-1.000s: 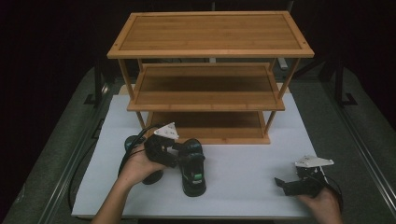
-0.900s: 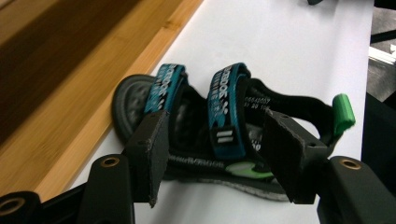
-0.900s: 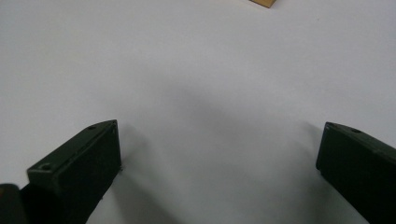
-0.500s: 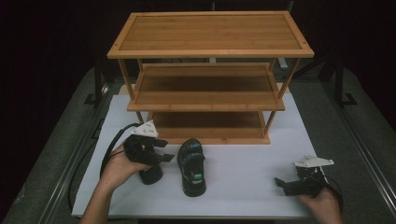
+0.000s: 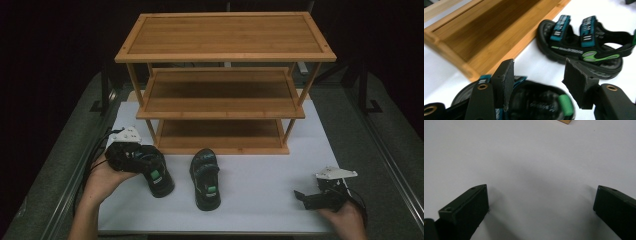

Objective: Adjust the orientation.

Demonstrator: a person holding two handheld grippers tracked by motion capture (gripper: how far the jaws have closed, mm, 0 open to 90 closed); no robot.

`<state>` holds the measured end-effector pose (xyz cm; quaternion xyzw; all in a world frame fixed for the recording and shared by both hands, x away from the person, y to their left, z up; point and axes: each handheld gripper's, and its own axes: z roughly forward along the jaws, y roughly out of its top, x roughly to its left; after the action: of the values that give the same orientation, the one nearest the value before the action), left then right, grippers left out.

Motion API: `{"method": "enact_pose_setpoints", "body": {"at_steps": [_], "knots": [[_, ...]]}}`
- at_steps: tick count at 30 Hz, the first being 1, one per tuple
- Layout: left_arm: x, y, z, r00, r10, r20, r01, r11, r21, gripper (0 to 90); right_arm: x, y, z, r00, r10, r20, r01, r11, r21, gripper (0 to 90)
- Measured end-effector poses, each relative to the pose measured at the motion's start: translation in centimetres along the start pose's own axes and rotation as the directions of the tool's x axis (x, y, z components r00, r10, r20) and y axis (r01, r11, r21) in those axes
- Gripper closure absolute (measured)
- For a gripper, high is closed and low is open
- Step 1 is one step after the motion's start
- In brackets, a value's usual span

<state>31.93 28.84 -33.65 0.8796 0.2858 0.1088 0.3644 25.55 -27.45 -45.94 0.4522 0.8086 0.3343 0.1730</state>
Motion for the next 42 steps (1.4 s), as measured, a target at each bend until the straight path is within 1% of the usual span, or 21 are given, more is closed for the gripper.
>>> {"method": "enact_pose_setpoints", "body": {"at_steps": [3,7,8,10,13,15,18,20,21,22,27,29,32,34,36,37,42], "knots": [[0.7,-0.6,-0.2,0.9996,-0.019,-0.02,0.019,0.9998,-0.003,41.2,0.0,0.0,0.0,1.0,-0.001,0.0,0.001,1.0,0.0,0.0],[1.5,-1.2,-0.3,0.9988,-0.035,-0.035,0.035,0.9994,-0.002,41.2,0.0,0.0,0.0,1.0,-0.001,0.0,0.001,1.0,0.0,0.0],[1.5,-1.2,-0.3,0.9988,-0.035,-0.035,0.035,0.9994,-0.002,41.6,0.0,0.0,0.0,1.0,-0.001,0.0,0.001,1.0,0.0,0.0],[2.1,-1.8,0.0,0.998,-0.051,-0.038,0.051,0.9987,-0.001,42.8,0.0,0.0,0.0,1.0,0.0,0.0,0.0,1.0,0.0,0.0],[2.7,-2.3,0.4,0.9969,-0.066,-0.043,0.066,0.9978,-0.003,46.1,0.0,0.0,0.0,1.0,0.0,0.0,0.0,1.0,0.001,0.0],[2.9,-2.6,0.6,0.9971,-0.07,-0.028,0.07,0.9975,-0.005,49.6,0.0,0.0,0.0,1.0,0.0,0.0,0.0,1.0,0.001,0.0],[3.1,-2.9,1.2,0.9973,-0.073,-0.011,0.073,0.9973,0.005,54.4,0.0,0.0,0.0,1.0,0.0,0.0,0.0,1.0,0.0,0.0],[3.0,-2.9,1.3,0.9974,-0.071,-0.011,0.072,0.9974,0.011,57.9,0.0,0.0,0.0,1.0,0.0,0.0,0.0,1.0,0.0,0.0],[3.0,-3.1,1.6,0.9981,-0.06,-0.014,0.06,0.998,0.018,60.1,0.0,0.0,0.0,1.0,0.0,0.0,0.0,1.0,0.0,0.0],[3.1,-3.1,1.7,0.9977,-0.067,-0.009,0.067,0.9977,0.013,60.5,0.0,0.0,0.0,1.0,0.0,0.0,0.0,1.0,0.0,0.0],[3.2,-3.5,1.6,0.9978,-0.067,0.007,0.067,0.9977,0.008,63.5,0.0,0.0,0.0,1.0,0.0,0.0,0.0,1.0,0.0,0.0],[3.3,-3.5,1.6,0.9981,-0.06,0.015,0.06,0.9982,0.011,65.5,0.0,0.0,0.0,1.0,0.0,0.0,0.0,1.0,0.0,0.0],[3.2,-3.4,1.6,0.9985,-0.053,0.016,0.053,0.9986,0.01,68.7,0.0,0.0,0.0,1.0,0.0,0.0,0.0,1.0,0.0,0.0],[3.3,-3.5,1.5,0.9982,-0.057,0.021,0.056,0.9983,0.011,69.5,0.0,0.0,0.0,1.0,0.0,0.0,0.0,1.0,0.0,0.0],[3.5,-3.5,1.5,0.9967,-0.076,0.029,0.076,0.9971,0.006,69.9,0.0,0.0,0.0,1.0,0.0,0.0,0.0,1.0,0.0,0.0],[3.5,-3.5,1.5,0.9967,-0.075,0.031,0.075,0.9971,0.009,70.0,0.0,0.0,0.0,1.0,0.0,0.0,0.0,1.0,0.0,0.0],[3.5,-3.3,1.2,0.9958,-0.089,0.023,0.088,0.996,0.013,70.4,0.0,0.0,0.0,1.0,0.0,-0.001,0.0,1.0,0.0,0.0]]}}
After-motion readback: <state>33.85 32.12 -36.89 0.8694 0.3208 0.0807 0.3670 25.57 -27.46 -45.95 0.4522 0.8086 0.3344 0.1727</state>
